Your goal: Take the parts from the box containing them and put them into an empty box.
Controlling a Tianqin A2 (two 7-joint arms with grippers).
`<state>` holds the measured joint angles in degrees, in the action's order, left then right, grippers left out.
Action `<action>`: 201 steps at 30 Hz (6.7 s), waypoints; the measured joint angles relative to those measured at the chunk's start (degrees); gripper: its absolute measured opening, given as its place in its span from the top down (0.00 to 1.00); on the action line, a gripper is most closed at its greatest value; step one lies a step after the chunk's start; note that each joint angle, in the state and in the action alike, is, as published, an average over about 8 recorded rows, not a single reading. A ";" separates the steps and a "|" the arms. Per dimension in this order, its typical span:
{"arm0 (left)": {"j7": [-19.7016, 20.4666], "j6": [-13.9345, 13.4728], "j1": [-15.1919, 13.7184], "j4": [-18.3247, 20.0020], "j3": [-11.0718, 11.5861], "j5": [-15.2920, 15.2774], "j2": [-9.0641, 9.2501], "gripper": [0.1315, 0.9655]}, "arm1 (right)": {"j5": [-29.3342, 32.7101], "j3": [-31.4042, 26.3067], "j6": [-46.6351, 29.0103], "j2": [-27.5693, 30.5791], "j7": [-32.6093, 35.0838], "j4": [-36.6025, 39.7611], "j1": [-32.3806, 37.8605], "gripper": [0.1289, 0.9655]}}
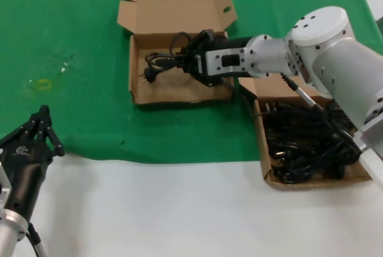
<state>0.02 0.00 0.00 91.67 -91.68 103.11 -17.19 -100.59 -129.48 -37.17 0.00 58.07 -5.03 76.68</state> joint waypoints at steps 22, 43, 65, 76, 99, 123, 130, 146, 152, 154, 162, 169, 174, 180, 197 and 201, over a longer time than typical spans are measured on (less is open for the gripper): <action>0.00 0.00 0.00 0.00 0.00 0.00 0.00 0.99 | -5.62 -1.63 0.45 0.02 1.88 1.75 0.41 0.59; 0.00 0.00 0.00 0.00 0.00 0.00 0.00 0.99 | -1.33 10.33 -2.00 8.27 -9.03 -15.64 -7.33 0.15; 0.00 0.00 0.00 0.00 0.00 0.01 0.00 0.85 | -1.46 14.37 3.66 9.72 -16.35 -26.33 -17.50 0.00; -0.01 0.00 0.00 0.00 0.00 0.00 0.00 0.59 | -1.64 18.34 9.36 10.99 -23.45 -36.56 -27.57 0.00; -0.01 0.00 0.00 0.00 0.00 0.01 0.00 0.11 | -2.03 26.76 21.39 13.67 -38.43 -58.24 -48.81 0.00; -0.01 0.00 0.00 0.00 0.00 0.02 0.00 0.00 | -2.44 35.50 33.87 16.46 -53.97 -80.73 -70.92 0.00; -0.01 0.00 0.00 0.00 0.00 0.02 0.00 0.00 | -2.50 36.82 35.76 16.87 -56.33 -84.12 -74.20 0.00; -0.02 0.00 0.00 0.00 0.00 0.02 0.00 0.00 | -2.50 36.89 35.86 16.89 -56.44 -84.28 -74.36 0.00; -0.02 0.00 0.00 0.00 0.00 0.02 0.00 0.00 | -2.50 36.89 35.86 16.89 -56.44 -84.28 -74.36 0.00; -0.02 0.00 0.00 0.00 0.00 0.02 0.00 0.00 | -2.50 36.89 35.86 16.89 -56.44 -84.28 -74.36 0.00; -0.02 0.00 0.00 0.00 0.00 0.02 0.00 0.00 | -2.50 36.89 35.86 16.89 -56.44 -84.28 -74.36 0.00; -0.03 0.00 0.00 0.00 0.00 0.02 0.00 0.00 | -2.50 36.88 35.86 16.89 -56.44 -84.28 -74.36 0.00; -0.03 0.00 0.00 0.00 0.00 0.02 0.00 0.00 | -2.50 36.88 35.86 16.89 -56.44 -84.28 -74.36 0.00; -0.03 0.00 0.00 0.00 0.00 0.02 0.00 0.00 | -2.50 36.88 35.86 16.89 -56.44 -84.28 -74.36 0.00; -0.01 0.00 0.00 0.00 0.00 0.02 0.00 0.00 | -2.50 36.88 35.86 16.89 -56.44 -84.28 -74.36 0.00; -0.01 0.00 0.00 0.00 0.00 0.02 0.00 0.00 | -2.50 36.88 35.86 16.89 -56.44 -84.28 -74.36 0.00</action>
<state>0.01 0.00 0.00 91.67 -91.67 103.13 -17.19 -103.09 -92.59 -1.31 16.90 1.63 -89.31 2.32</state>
